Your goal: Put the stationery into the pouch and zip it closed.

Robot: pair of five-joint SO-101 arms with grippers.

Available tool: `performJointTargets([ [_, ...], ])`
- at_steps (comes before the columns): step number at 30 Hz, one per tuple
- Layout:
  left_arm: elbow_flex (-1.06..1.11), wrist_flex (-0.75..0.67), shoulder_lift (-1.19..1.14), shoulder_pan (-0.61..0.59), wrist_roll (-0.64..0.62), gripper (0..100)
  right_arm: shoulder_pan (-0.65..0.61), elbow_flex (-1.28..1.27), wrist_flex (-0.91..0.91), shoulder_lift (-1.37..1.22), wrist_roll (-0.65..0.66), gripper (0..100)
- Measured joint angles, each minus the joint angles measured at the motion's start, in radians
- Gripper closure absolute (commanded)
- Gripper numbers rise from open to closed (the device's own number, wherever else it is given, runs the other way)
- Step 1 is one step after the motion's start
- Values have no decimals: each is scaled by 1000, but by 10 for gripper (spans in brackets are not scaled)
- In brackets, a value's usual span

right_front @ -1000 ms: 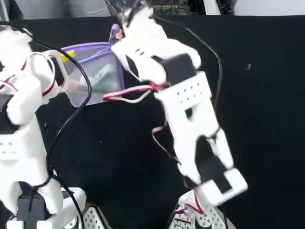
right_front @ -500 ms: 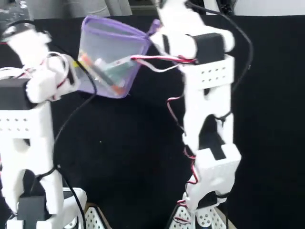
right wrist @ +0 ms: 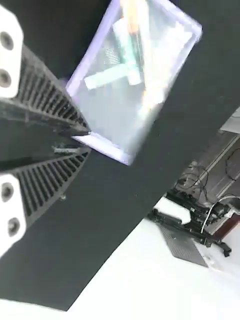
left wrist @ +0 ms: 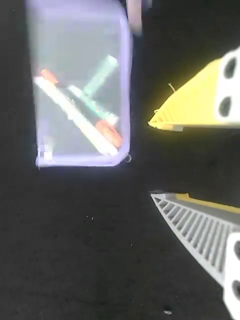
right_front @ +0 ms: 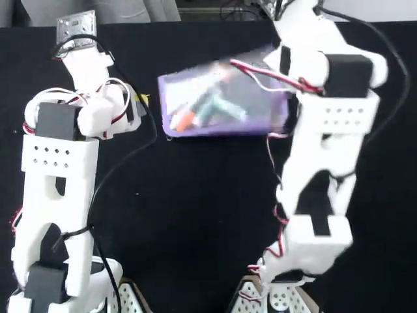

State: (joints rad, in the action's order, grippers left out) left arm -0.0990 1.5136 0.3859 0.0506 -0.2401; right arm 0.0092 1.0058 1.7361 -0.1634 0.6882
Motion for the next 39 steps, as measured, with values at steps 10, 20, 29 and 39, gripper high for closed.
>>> performJointTargets([
  [10, 124, -34, 48, 87, 212, 791, -69, -315, 0, 216, 5, 985],
  [20, 491, -295, 376, 83, 244, 790, 58, -687, -38, 241, -40, 747],
  [29, 760, -446, 654, 81, 319, 789, 64, -1037, -313, 239, -402, 784],
  [39, 827, -503, 683, 81, 333, 788, 28, -1353, -694, 239, -859, 779],
])
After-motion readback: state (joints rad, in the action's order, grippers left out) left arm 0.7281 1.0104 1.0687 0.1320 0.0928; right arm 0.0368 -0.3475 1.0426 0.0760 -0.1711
